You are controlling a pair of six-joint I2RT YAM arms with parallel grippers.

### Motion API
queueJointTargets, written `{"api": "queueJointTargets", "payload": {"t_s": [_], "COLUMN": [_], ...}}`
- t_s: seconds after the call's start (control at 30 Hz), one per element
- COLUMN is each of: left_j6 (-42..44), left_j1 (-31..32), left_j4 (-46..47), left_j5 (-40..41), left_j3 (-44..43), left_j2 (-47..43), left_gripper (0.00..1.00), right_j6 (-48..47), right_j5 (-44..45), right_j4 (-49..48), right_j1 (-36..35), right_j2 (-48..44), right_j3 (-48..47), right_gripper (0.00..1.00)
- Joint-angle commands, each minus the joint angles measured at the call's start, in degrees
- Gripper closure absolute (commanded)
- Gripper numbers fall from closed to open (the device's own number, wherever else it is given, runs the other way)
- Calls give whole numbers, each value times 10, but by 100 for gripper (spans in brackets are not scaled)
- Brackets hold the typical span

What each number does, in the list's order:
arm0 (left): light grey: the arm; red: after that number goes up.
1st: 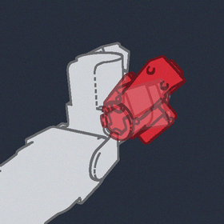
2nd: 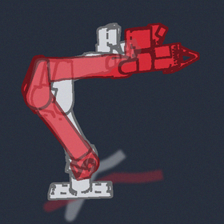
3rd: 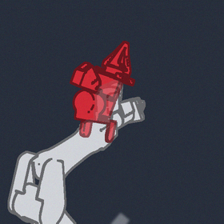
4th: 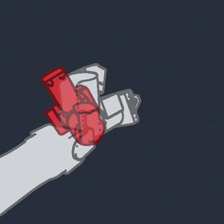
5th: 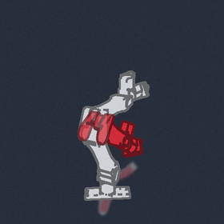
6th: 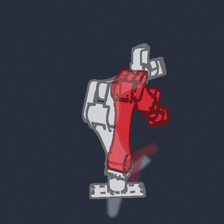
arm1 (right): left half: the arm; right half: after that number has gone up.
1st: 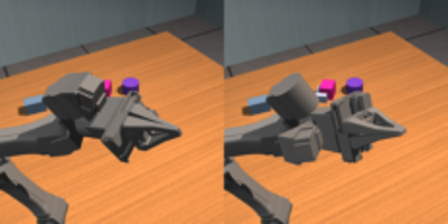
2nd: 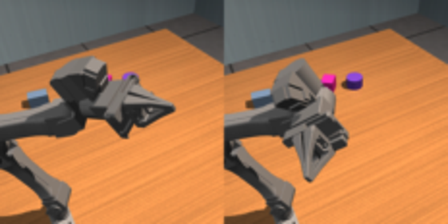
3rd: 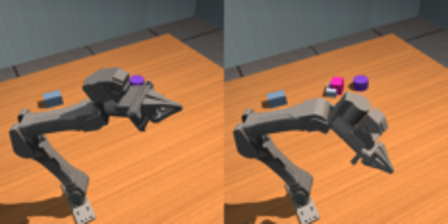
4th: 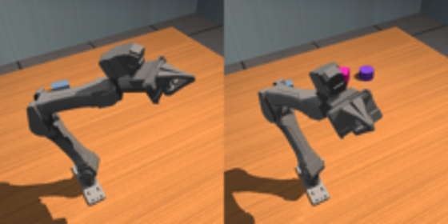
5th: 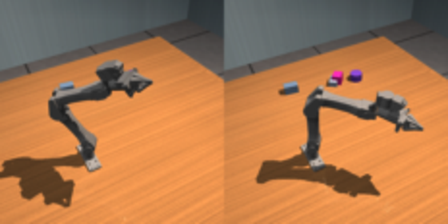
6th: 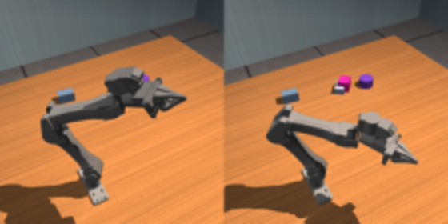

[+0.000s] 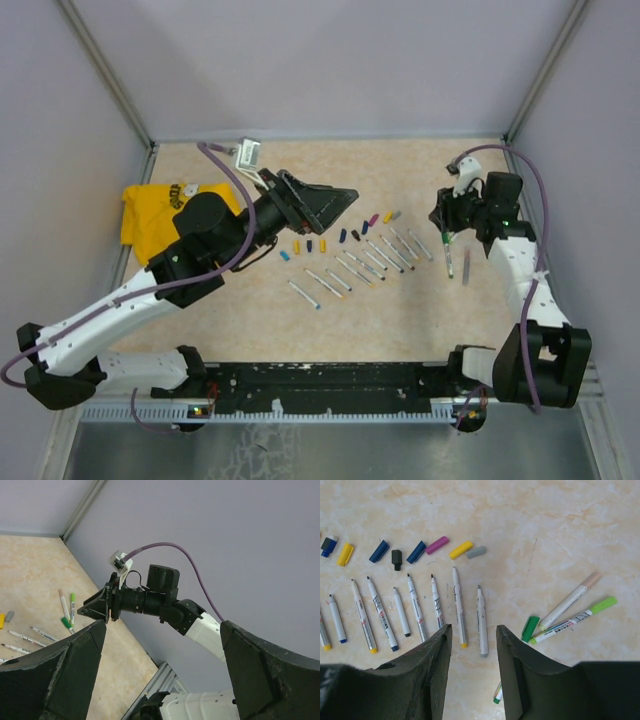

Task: Open the pen caps
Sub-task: Pick up the pen from the center of the board.

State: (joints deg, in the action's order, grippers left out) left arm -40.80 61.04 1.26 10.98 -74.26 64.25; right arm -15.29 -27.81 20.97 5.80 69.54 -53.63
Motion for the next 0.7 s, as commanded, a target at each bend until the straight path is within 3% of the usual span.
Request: {"api": "queueJointTargets", "payload": {"t_s": [0.0, 0.23, 0.43, 0.67], "left_j6": [8, 72, 242, 315], "left_j1": [7, 8, 7, 7], "left_j4": [12, 27, 182, 109], "left_j5": [24, 33, -13, 7], "left_j3": [-11, 35, 160, 218], "left_j2": [-28, -44, -93, -88], "left_gripper": [0, 0, 0, 0], "right_j6": [13, 33, 4, -20], "right_j5": [-24, -60, -93, -122], "right_j4": [-7, 1, 15, 35], "right_j1": [5, 4, 4, 4], "right_j2": [-22, -25, -32, -23], "right_j3": [-22, -43, -20, -16], "right_gripper": [59, 59, 59, 59]}}
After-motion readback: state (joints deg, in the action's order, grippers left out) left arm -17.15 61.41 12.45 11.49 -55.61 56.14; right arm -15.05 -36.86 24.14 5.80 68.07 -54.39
